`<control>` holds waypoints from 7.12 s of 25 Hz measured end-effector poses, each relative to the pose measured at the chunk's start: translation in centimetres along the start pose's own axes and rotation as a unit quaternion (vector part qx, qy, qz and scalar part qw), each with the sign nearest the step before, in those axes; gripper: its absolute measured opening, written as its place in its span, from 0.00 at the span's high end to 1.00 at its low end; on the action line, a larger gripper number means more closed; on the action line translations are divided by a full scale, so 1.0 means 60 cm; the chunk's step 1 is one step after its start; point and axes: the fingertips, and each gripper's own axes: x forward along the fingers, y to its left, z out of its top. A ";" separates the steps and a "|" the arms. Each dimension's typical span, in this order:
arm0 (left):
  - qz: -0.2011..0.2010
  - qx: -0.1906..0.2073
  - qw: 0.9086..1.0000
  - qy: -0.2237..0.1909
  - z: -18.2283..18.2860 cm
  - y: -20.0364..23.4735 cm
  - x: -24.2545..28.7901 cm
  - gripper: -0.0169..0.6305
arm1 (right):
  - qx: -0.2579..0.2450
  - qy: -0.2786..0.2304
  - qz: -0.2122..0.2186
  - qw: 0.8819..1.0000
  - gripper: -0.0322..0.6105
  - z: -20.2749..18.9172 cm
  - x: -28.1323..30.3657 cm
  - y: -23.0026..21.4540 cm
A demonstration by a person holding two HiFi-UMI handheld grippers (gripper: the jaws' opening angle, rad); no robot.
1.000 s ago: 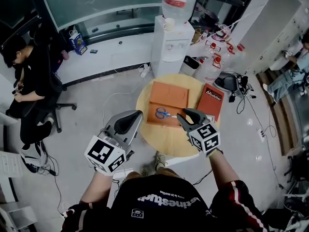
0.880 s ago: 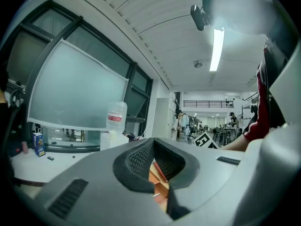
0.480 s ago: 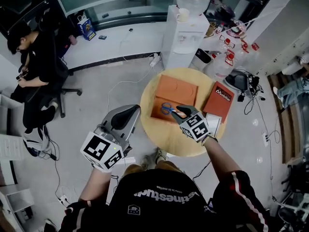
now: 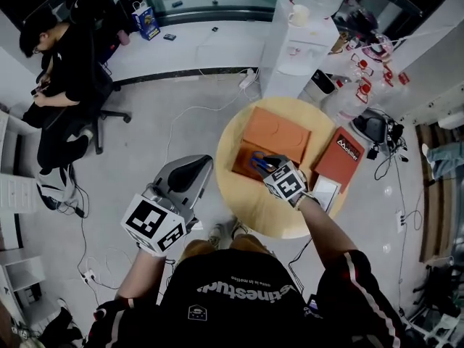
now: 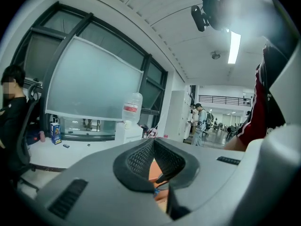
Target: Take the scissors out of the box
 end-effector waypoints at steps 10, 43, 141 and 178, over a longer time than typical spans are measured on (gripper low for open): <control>0.035 -0.010 0.999 0.018 -0.019 0.023 0.001 0.95 | -0.038 0.061 0.019 0.997 0.72 -0.029 0.085 -0.009; 0.052 -0.027 0.998 0.018 -0.029 0.057 -0.004 0.95 | -0.079 0.107 0.032 0.991 0.79 -0.055 0.131 -0.009; -0.208 0.056 0.975 -0.054 0.139 -0.207 0.141 0.95 | 0.189 -0.358 -0.288 0.868 0.79 0.108 -0.664 0.001; -0.178 0.055 0.980 -0.064 0.159 -0.166 0.123 0.95 | 0.170 -0.417 -0.329 0.830 0.79 0.165 -0.737 0.004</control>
